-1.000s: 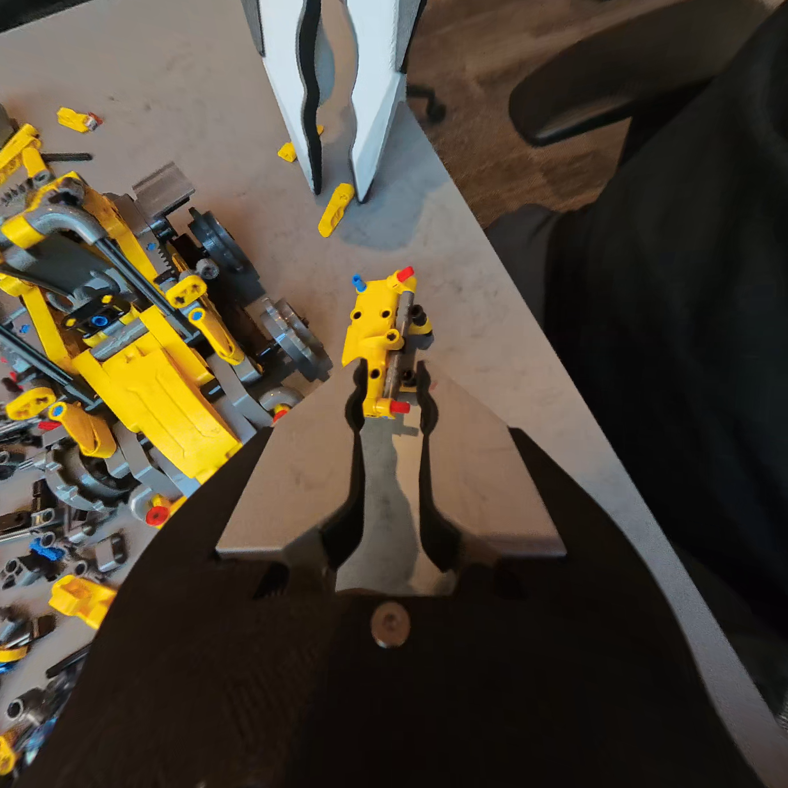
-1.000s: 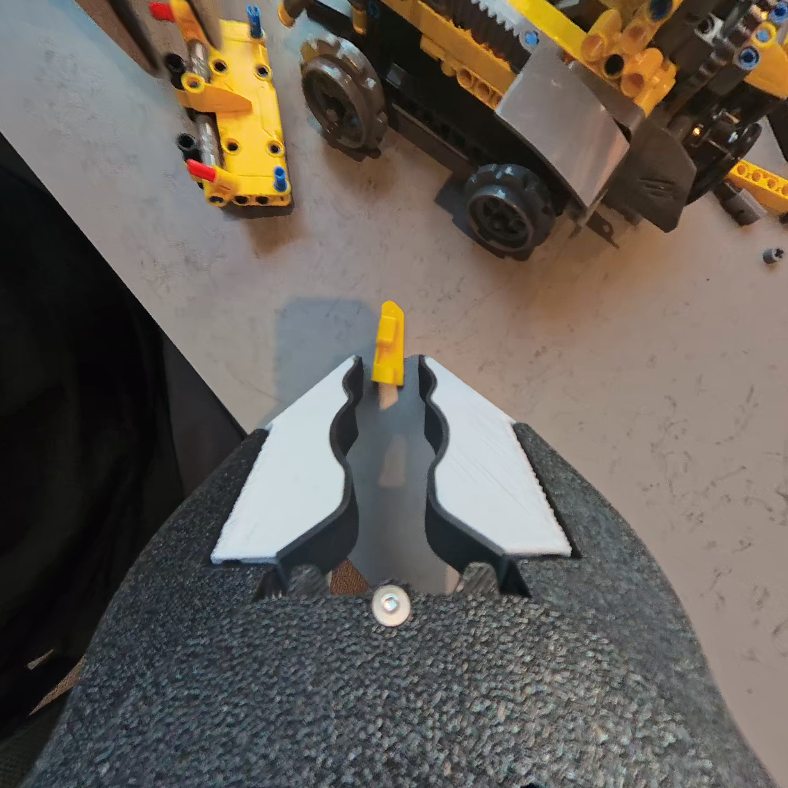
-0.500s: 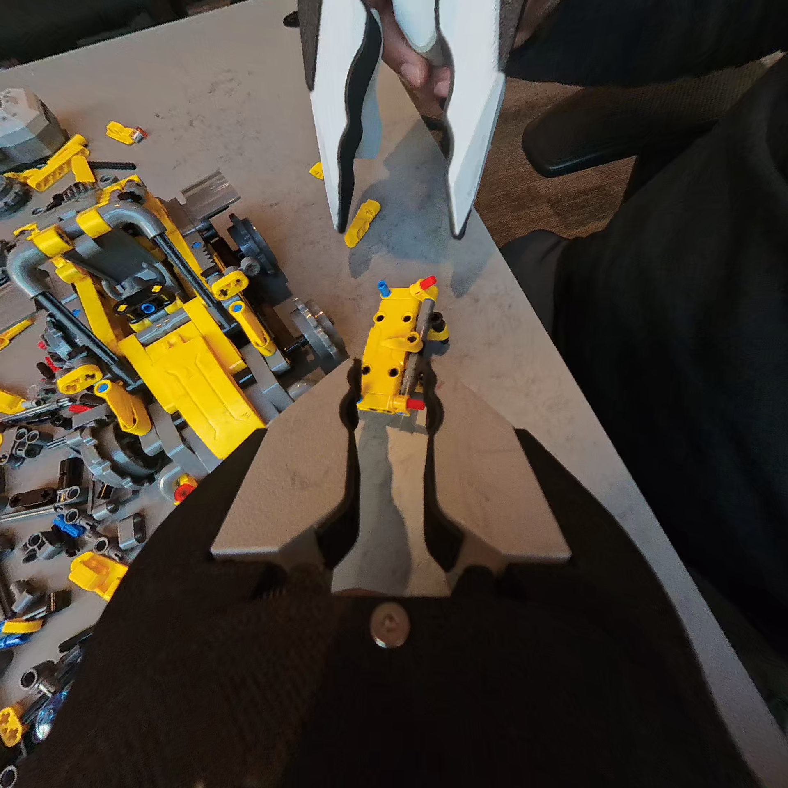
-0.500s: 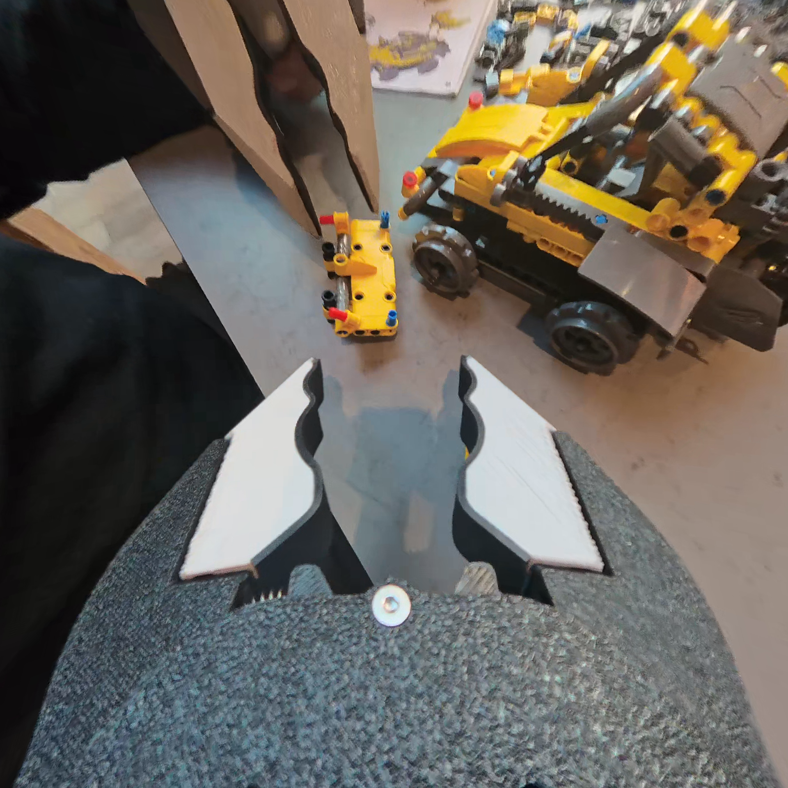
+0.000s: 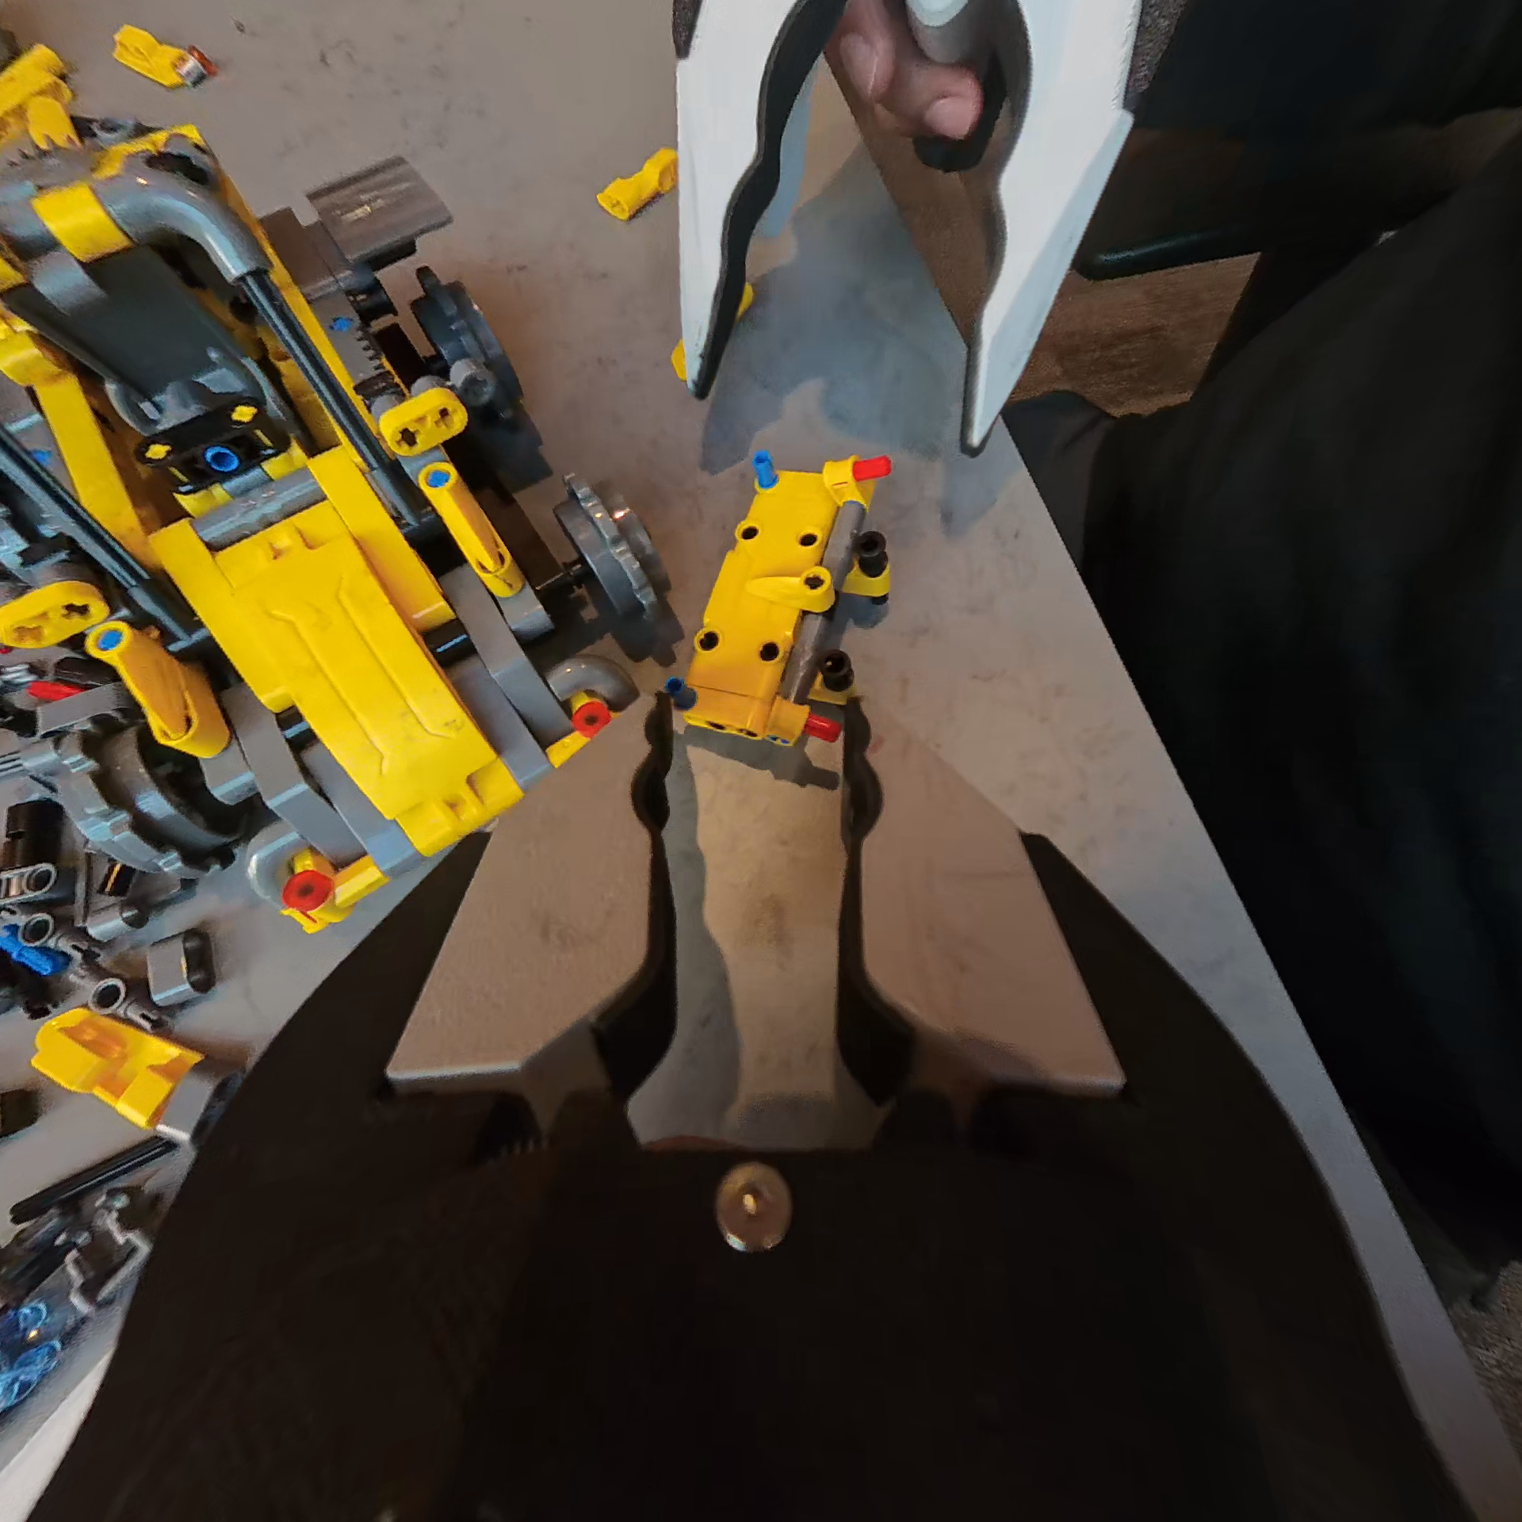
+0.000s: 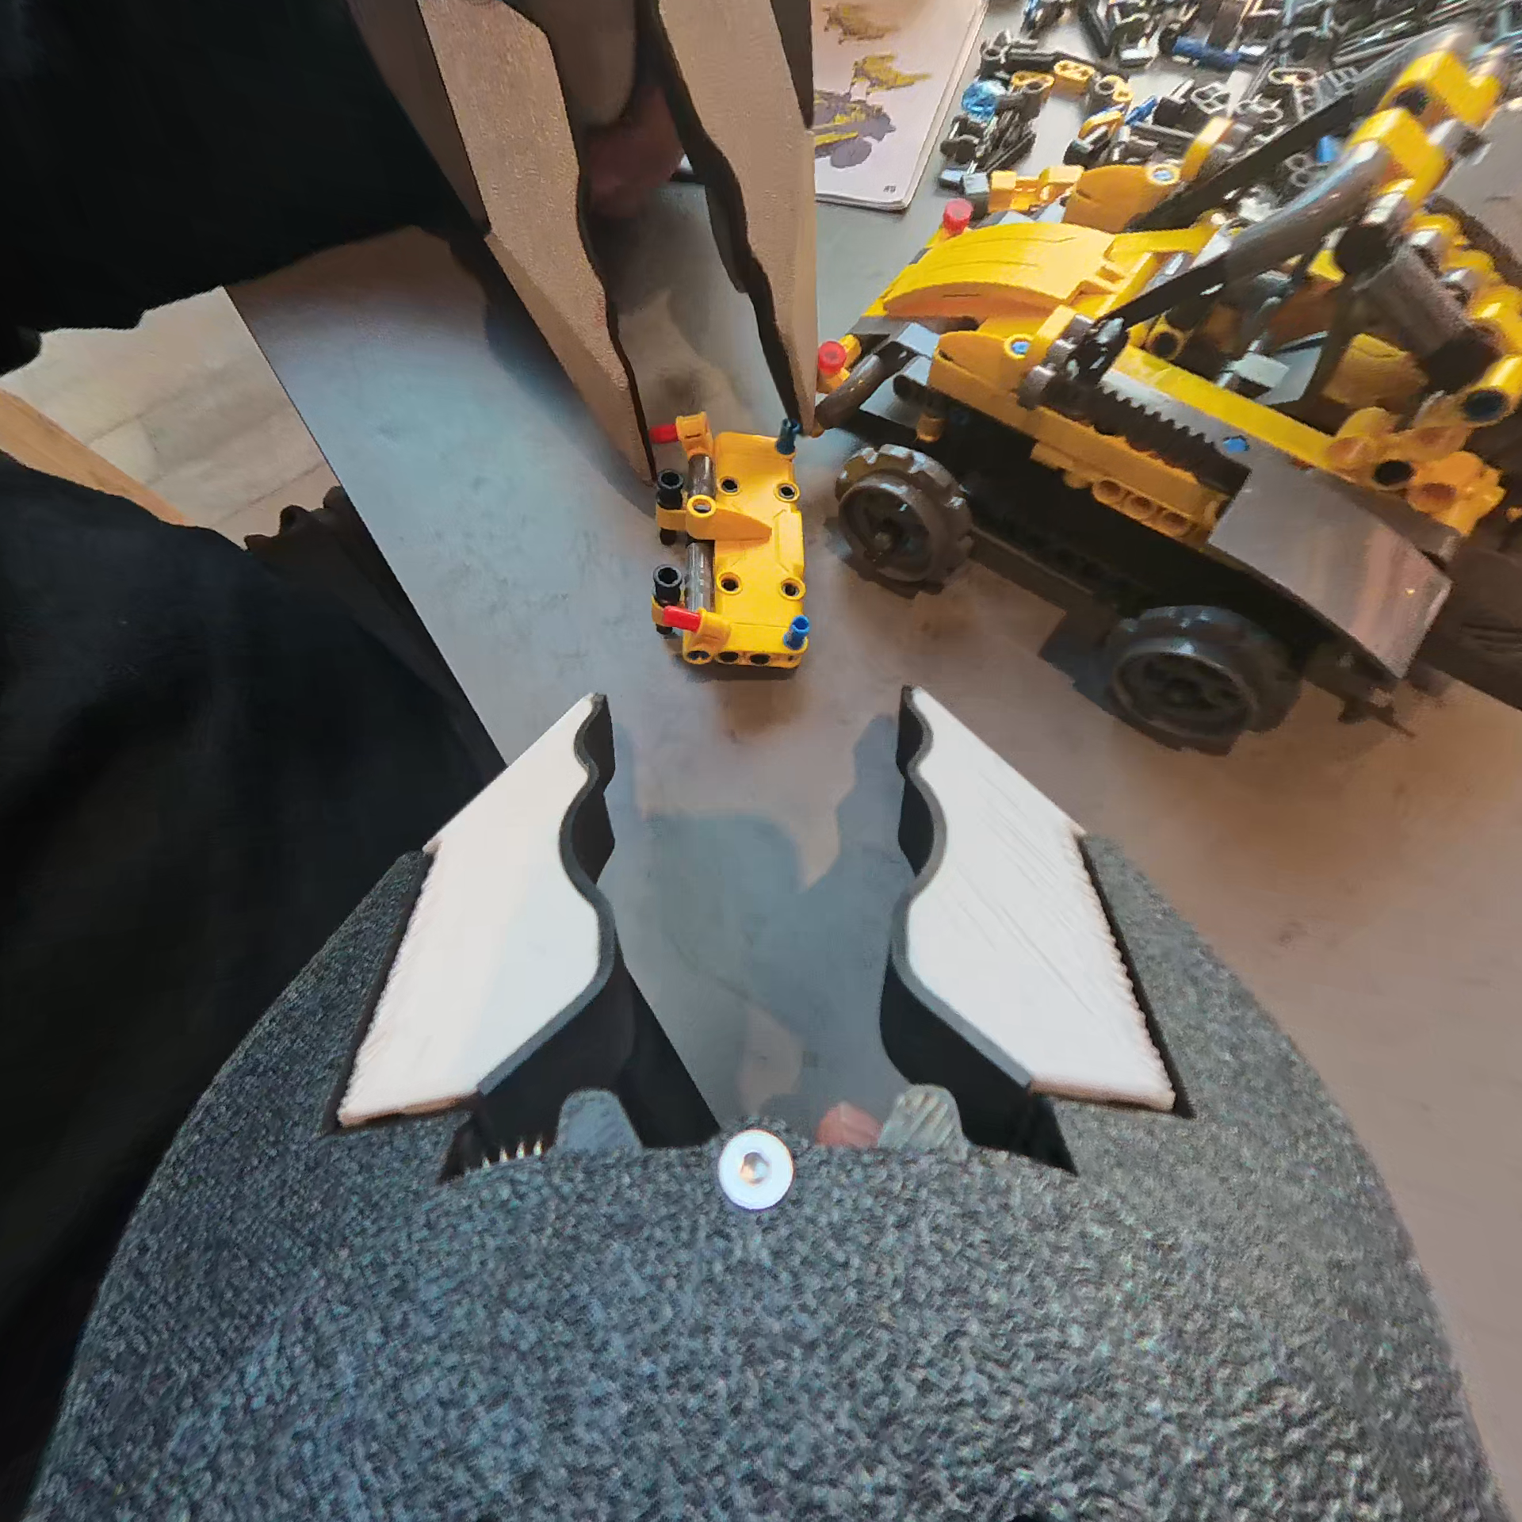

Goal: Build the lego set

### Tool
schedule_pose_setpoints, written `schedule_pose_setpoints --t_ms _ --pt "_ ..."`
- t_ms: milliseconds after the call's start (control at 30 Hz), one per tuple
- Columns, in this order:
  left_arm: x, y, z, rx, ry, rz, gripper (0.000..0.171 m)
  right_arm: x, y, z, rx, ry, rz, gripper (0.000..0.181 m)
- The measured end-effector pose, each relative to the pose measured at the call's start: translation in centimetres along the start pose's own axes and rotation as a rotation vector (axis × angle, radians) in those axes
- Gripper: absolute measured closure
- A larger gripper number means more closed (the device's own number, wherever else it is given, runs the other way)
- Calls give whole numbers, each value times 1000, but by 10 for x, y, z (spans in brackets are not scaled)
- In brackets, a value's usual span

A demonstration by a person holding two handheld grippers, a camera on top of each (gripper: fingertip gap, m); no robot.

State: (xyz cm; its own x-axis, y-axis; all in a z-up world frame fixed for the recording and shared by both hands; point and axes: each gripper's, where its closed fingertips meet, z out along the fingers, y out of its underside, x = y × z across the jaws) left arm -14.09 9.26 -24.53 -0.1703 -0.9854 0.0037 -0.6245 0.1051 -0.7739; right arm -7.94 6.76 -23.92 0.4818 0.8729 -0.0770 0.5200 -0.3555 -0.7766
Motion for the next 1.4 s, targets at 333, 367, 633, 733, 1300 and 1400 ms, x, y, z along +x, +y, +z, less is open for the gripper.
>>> schedule_pose_setpoints --t_ms 333,367,633,733,1300,1400 --pt "5 -2 7 -3 27 -26 129 -5 -3 8 -4 4 -29 116" --pt "6 -4 7 5 33 -30 128 -5 -2 10 -7 5 -29 117" --pt "5 -6 12 -5 16 -27 130 -9 0 17 -22 -14 -30 138" --pt "5 -6 12 -4 16 -28 130 -9 1 19 -35 -8 -40 139" --pt "8 -7 16 -16 24 -37 128 -11 -3 18 -15 -5 -40 147" --pt "8 -5 19 -34 16 -34 127 -13 -6 18 -16 -5 -51 147"
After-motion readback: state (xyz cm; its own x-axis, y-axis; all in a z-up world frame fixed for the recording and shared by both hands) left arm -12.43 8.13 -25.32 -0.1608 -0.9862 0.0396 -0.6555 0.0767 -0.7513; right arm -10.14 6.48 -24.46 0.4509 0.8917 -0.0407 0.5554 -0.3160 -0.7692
